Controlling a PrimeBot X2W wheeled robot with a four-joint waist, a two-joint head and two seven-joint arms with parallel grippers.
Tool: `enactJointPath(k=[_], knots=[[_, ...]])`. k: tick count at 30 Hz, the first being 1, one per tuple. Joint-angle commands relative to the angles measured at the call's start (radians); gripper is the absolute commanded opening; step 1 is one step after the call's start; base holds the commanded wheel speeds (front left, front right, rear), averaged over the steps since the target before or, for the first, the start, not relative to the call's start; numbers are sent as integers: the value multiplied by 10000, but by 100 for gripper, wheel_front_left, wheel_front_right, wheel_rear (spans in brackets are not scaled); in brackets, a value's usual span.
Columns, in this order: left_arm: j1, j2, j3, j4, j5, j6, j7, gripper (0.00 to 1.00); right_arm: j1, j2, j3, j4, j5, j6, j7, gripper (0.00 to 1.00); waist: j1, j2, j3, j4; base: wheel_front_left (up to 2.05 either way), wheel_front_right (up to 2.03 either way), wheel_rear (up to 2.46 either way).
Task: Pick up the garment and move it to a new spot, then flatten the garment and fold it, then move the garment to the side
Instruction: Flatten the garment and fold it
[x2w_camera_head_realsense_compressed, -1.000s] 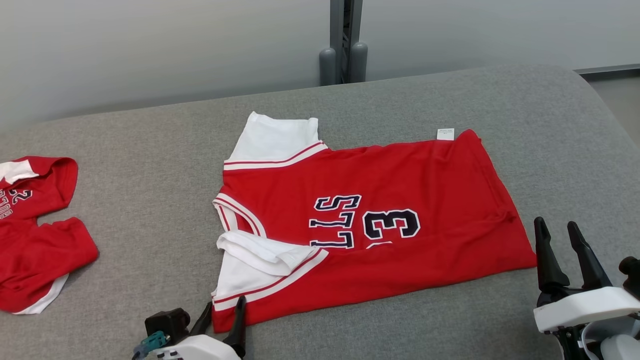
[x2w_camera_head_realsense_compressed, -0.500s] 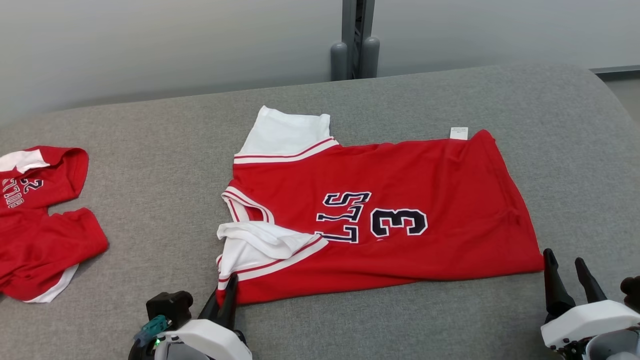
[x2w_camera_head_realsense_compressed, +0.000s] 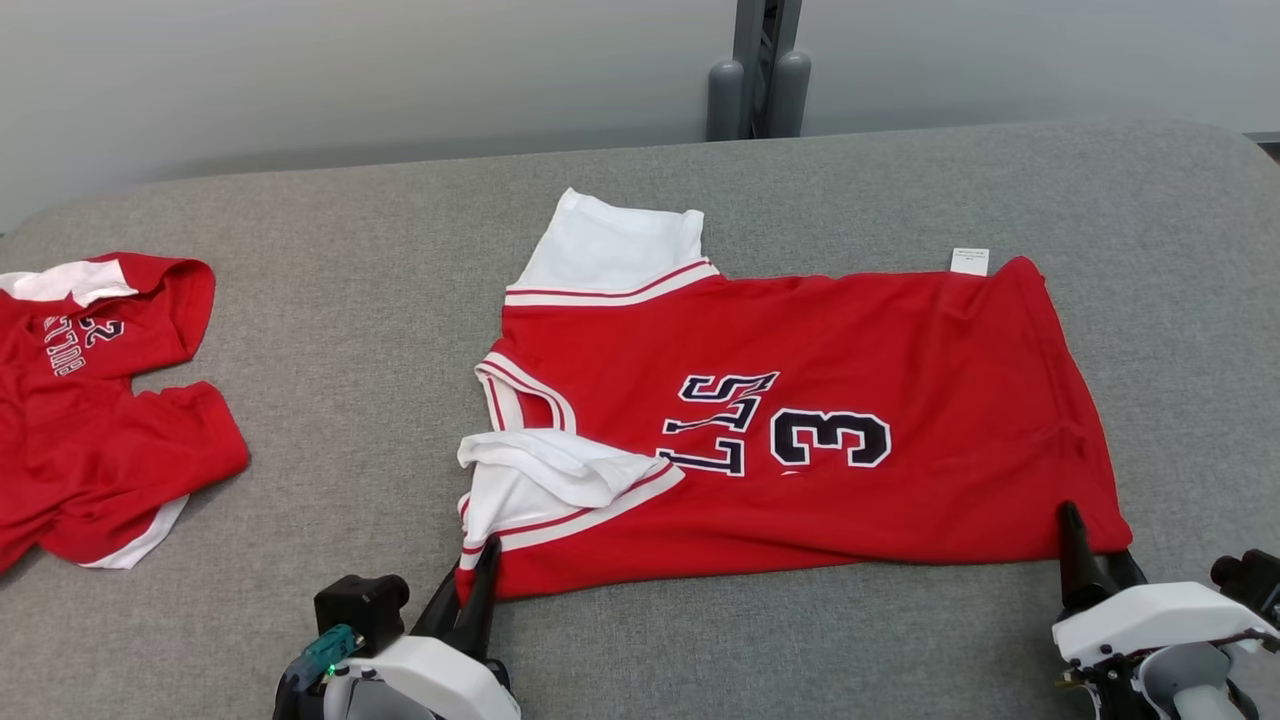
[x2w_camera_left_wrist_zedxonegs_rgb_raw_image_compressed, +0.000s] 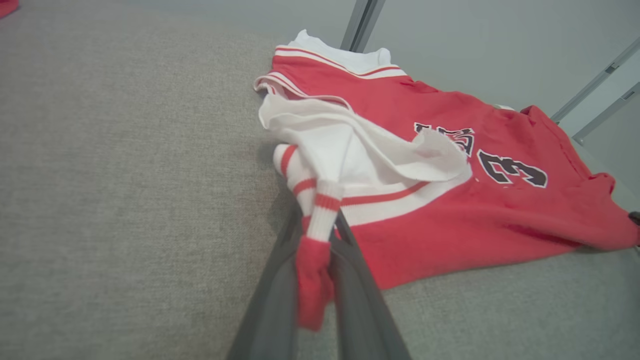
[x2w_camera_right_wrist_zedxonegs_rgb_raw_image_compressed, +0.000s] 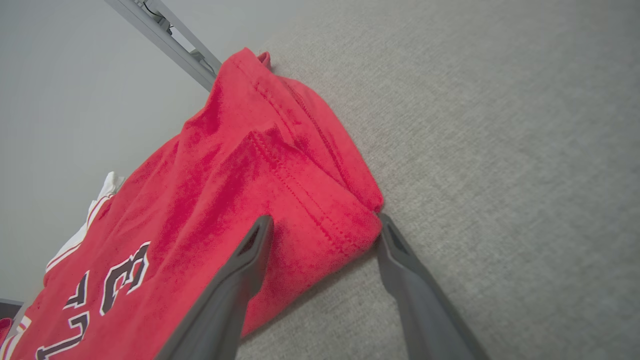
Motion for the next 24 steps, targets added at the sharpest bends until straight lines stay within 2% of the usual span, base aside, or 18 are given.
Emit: enactJointPath(k=[1,2,3,5,13,24], knots=[[36,124,-7,-58,81,76,60,0,-146,-102,189,51,317,-4,7,64,0,-1,-6,12,0,0,0],[51,164,-26,-80,107,91,76,0,-177,-138,315,63,447,-4,-3,40,0,-1,-15,13,0,0,0],[51,164,-26,-80,107,91,76,0,-177,-138,315,63,447,-4,-3,40,0,-1,-15,13,0,0,0],[87,230,-59,-106,122,131,143,0,-201,-265,588,70,651,-4,-117,0,0,-1,-48,10,0,0,0],[288,525,-259,-126,156,138,580,0,83,-710,1223,73,1166,-4,-563,0,0,-1,-304,-141,0,0,0],[1017,1311,-527,-708,28,16,1465,0,624,-1220,1600,-305,1395,-7,-712,0,0,-1,-483,-539,0,0,0]])
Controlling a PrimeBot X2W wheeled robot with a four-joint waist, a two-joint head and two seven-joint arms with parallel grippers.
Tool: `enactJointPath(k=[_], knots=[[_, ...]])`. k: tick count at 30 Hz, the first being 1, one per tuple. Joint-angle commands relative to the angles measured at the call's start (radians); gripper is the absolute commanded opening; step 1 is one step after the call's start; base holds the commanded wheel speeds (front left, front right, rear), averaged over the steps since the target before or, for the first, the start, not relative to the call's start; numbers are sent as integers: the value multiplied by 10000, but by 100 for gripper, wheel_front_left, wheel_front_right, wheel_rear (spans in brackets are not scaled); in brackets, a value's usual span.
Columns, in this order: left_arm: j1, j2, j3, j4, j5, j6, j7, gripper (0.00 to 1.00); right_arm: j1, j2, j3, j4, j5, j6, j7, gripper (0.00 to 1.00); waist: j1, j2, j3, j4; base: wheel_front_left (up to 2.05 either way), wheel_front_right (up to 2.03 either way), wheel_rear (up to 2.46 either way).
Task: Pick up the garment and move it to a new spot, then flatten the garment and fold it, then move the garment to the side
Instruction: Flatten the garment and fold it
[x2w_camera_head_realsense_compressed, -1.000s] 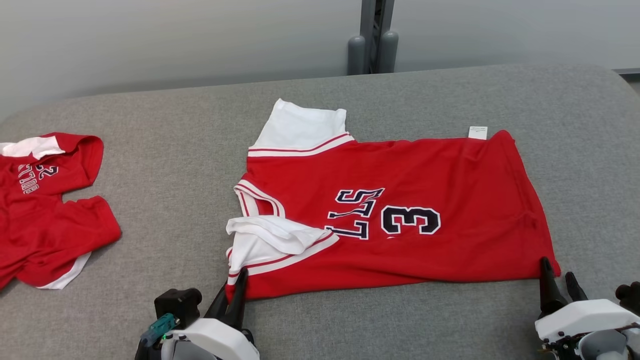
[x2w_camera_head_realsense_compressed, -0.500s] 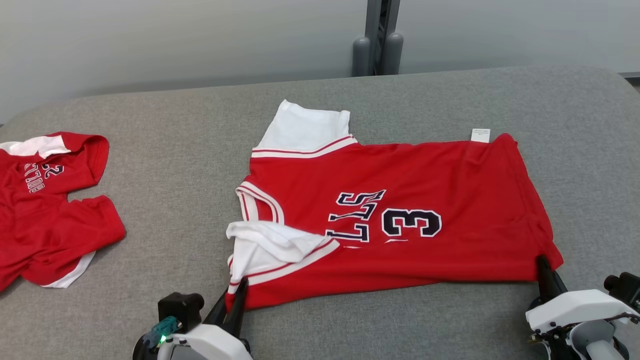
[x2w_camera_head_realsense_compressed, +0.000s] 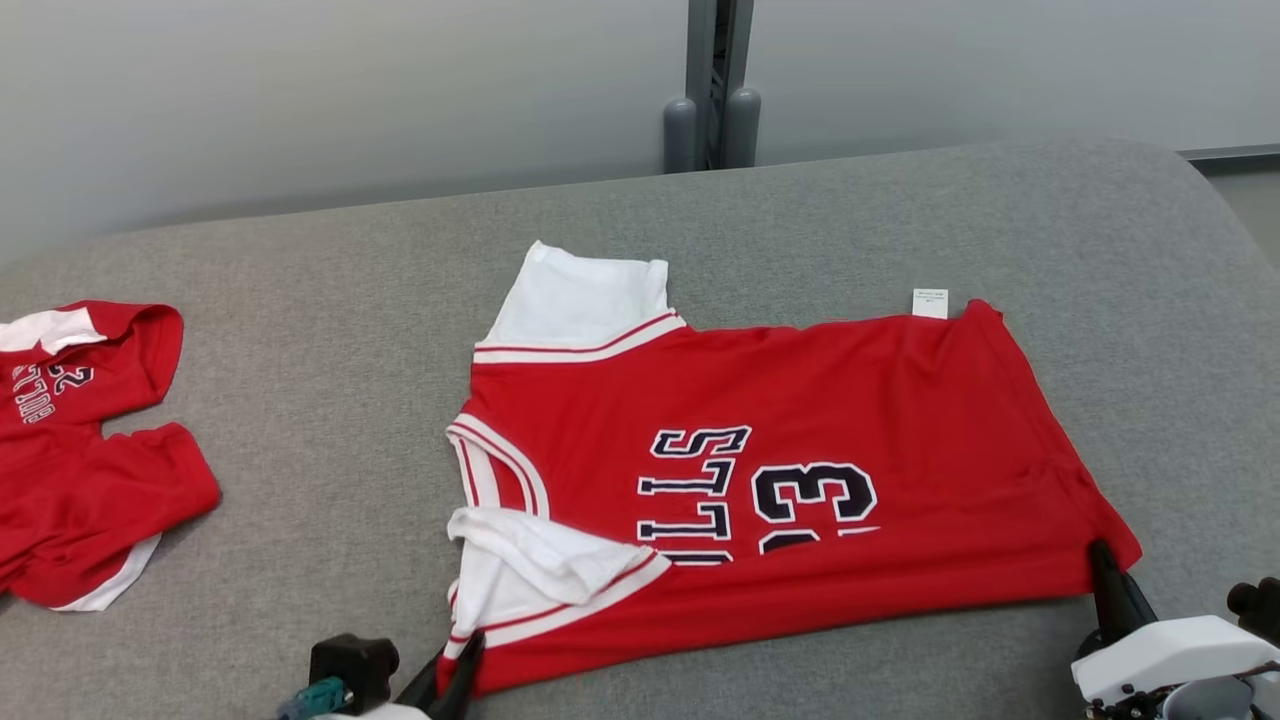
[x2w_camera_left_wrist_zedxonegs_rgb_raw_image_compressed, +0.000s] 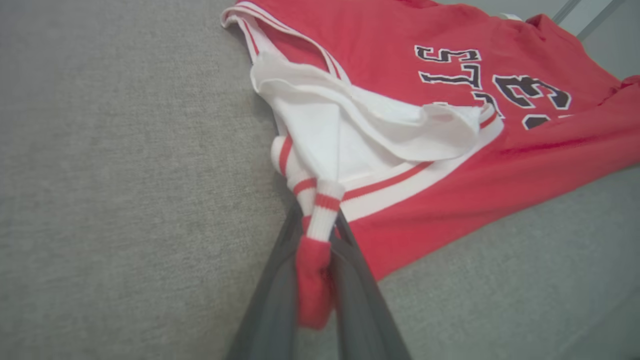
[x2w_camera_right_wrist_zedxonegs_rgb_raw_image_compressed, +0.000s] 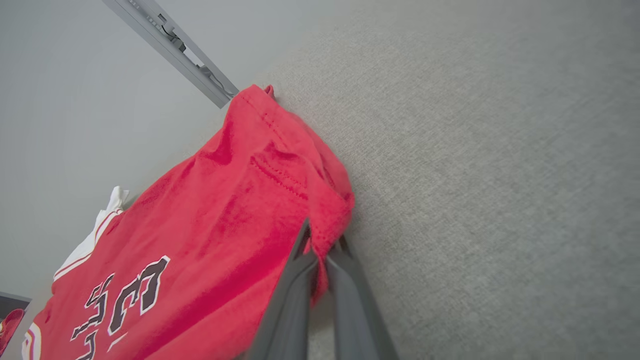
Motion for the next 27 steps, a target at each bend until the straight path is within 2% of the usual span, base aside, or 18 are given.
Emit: enactJointPath(k=[1,10,11,12,17,22,27], knots=[[154,217,55,-101,-93,21,64,0,107,-225,-45,-43,-16,-11,-66,0,0,-1,-14,-46,0,0,0],[749,411,-113,-1236,-201,282,602,0,406,-209,-230,-191,-3,-11,155,0,0,-1,-42,-87,0,0,0],[772,397,-134,-1283,-201,297,619,0,409,-192,-288,-190,22,-11,175,51,0,-1,-44,-84,0,0,0],[794,378,-126,-1382,-194,377,571,100,434,-186,-393,-176,-14,-11,189,100,0,-1,-42,-68,0,0,0],[761,404,10,-1622,-236,539,487,100,322,-286,-655,-292,-299,-6,152,100,0,-1,-12,-36,0,0,0],[406,412,438,-2126,-302,797,84,100,10,-477,-830,-800,-1070,-6,-8,100,0,-1,166,-22,0,0,0],[-168,357,916,-2433,-66,1098,-654,100,-374,-737,-684,-2034,-2533,-8,-189,100,0,-1,618,-122,0,0,0]])
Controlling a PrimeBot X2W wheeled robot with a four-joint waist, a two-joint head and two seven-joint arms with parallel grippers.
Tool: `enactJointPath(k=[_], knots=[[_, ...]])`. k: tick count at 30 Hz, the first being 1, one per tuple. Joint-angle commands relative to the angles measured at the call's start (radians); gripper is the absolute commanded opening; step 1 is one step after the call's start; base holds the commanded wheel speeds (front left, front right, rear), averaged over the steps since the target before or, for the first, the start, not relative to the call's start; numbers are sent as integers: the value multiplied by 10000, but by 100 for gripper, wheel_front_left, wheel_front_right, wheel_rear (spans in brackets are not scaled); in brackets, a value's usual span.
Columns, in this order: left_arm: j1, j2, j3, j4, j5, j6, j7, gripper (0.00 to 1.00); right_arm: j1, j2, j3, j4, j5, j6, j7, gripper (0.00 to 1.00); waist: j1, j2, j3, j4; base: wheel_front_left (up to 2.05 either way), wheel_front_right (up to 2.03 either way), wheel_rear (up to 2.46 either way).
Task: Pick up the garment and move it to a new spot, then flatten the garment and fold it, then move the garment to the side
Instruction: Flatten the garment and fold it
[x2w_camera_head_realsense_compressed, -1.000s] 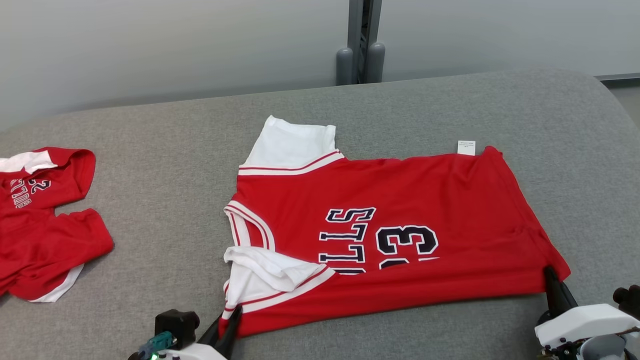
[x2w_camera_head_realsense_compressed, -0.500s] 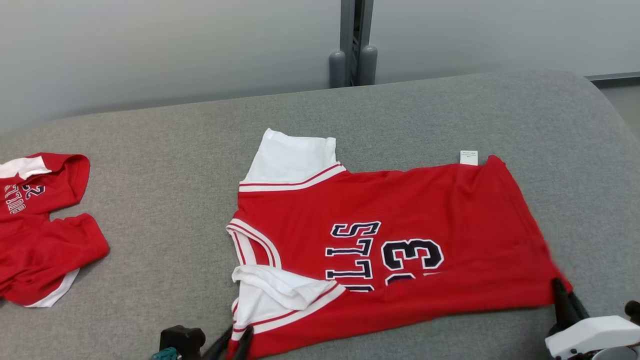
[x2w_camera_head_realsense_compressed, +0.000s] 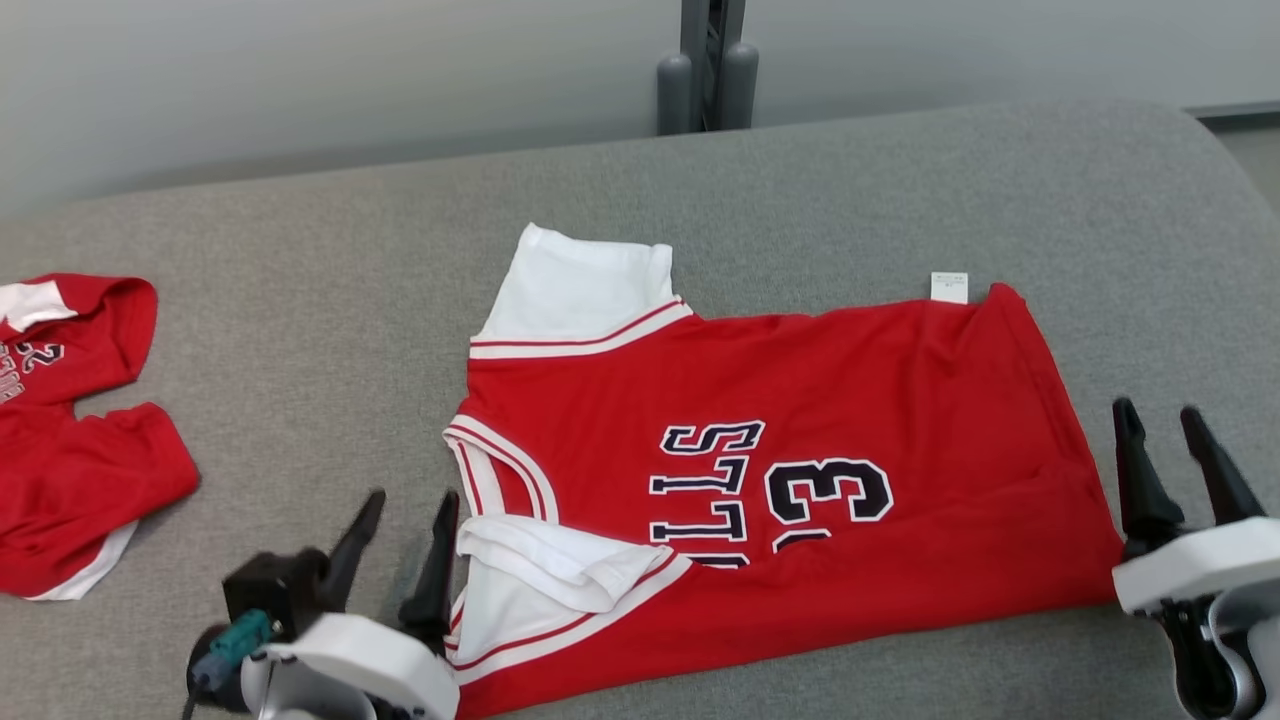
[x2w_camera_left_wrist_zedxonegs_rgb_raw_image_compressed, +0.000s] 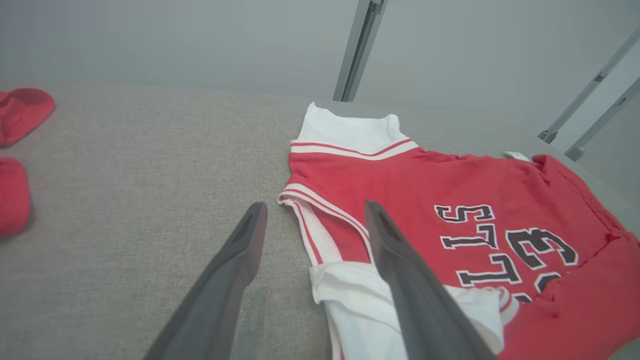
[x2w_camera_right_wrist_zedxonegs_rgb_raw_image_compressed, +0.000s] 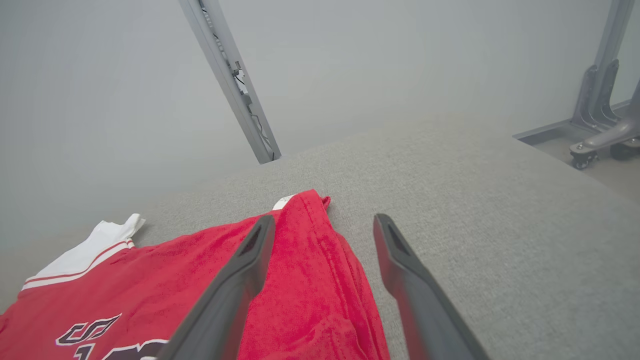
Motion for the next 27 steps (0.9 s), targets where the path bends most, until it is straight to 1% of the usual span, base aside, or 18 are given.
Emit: enactJointPath(k=[1,5,7,11,15,19,23,27], knots=[[-346,-24,124,-37,145,87,-218,100,-150,-146,76,-388,-638,-4,-116,100,0,0,289,-79,0,0,0],[-1030,-187,429,113,189,162,-564,100,-272,136,-189,-1659,-1757,-4,-166,100,0,0,857,-215,0,0,0],[-1499,-265,504,299,258,162,-657,100,-305,360,-359,-2265,-2133,-4,-177,100,0,0,1195,-305,0,0,0],[-2647,-174,427,980,656,137,-601,100,-320,774,-426,-3319,-2768,-4,13,100,0,0,1887,-603,0,0,0],[-4018,-33,290,1905,1034,179,-133,100,-372,1150,-342,-4229,-3153,-4,305,100,0,0,2538,-1009,0,0,0],[-5425,126,58,2773,1461,121,494,100,-395,1428,-204,-4897,-3397,-4,464,100,0,0,3067,-1444,0,0,0],[-6759,413,-185,3696,1890,54,1150,100,-408,1645,-61,-5298,-3566,-4,515,100,0,0,3441,-1845,0,0,0],[-7829,557,-350,4580,2088,-105,1736,100,-292,1797,8,-5404,-3646,-4,469,100,0,0,3664,-2133,0,0,0]])
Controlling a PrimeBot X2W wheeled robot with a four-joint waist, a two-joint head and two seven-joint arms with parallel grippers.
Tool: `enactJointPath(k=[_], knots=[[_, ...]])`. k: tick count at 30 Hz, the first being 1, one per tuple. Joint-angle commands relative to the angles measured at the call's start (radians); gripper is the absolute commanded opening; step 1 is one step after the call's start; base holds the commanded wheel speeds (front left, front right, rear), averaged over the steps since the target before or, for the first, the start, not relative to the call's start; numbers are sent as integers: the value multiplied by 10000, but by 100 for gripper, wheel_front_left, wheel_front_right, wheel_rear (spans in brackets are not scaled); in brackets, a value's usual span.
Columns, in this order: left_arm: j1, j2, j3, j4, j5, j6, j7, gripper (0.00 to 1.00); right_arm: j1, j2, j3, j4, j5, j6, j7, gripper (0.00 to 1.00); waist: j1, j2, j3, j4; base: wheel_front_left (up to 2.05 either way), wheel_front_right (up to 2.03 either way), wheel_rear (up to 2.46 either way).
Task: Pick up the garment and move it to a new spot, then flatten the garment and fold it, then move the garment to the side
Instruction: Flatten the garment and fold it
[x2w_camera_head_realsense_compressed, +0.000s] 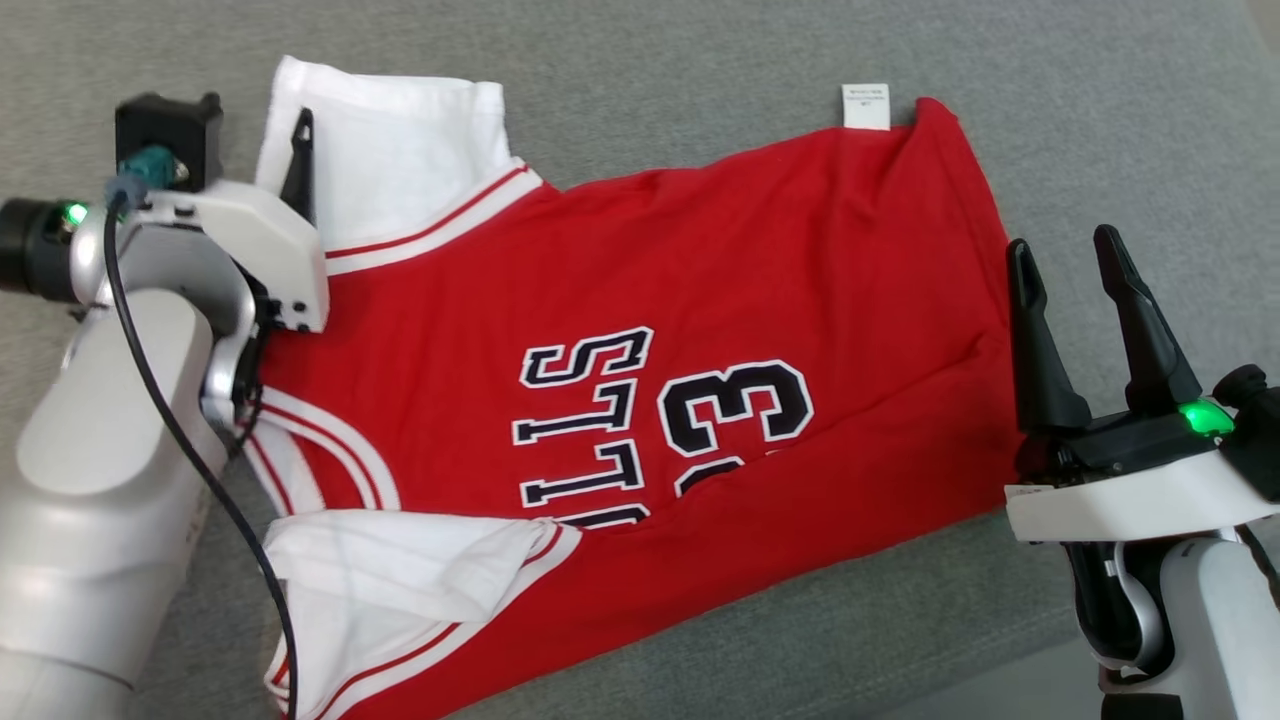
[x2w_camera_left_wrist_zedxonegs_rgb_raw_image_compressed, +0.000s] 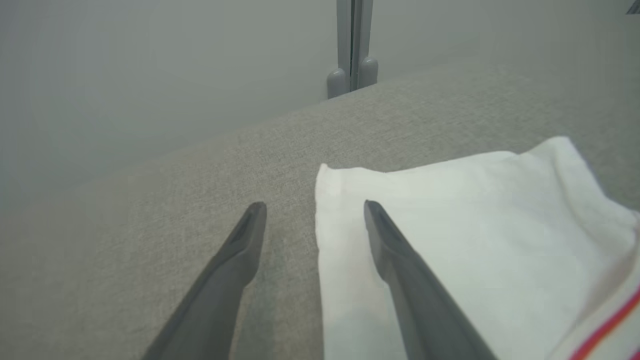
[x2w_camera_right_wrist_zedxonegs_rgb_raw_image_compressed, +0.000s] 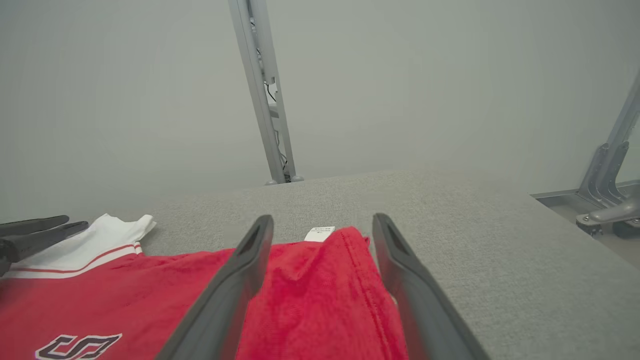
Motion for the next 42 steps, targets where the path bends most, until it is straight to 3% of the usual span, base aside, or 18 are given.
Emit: enactJointPath(k=[1,12,13,15,23,29,42], knots=[[-470,150,-96,322,152,-97,171,100,83,48,20,-30,-33,-4,-70,100,0,0,264,-330,0,0,0],[-1525,49,-552,1881,255,-738,560,100,125,212,37,217,-73,-4,-189,100,0,0,352,-573,0,0,0],[-1547,18,-573,1992,201,-847,564,48,117,220,32,241,-98,-4,-185,100,0,0,351,-562,0,0,0],[-1602,-58,-587,2155,138,-973,440,0,91,233,14,284,-144,-4,-177,100,0,0,336,-530,0,0,0],[-1291,-389,-596,2163,7,-1075,-770,0,137,174,-263,561,-166,-4,19,100,0,0,-67,-46,0,0,0],[-477,-718,-596,1375,-148,-975,-1846,0,-195,-286,-602,1013,123,-4,484,100,0,0,-522,685,0,0,0],[1345,-998,-785,-1568,-422,-524,-2239,0,-2426,-1754,-1648,3856,1475,-4,2903,100,0,0,-828,2393,0,0,0]])
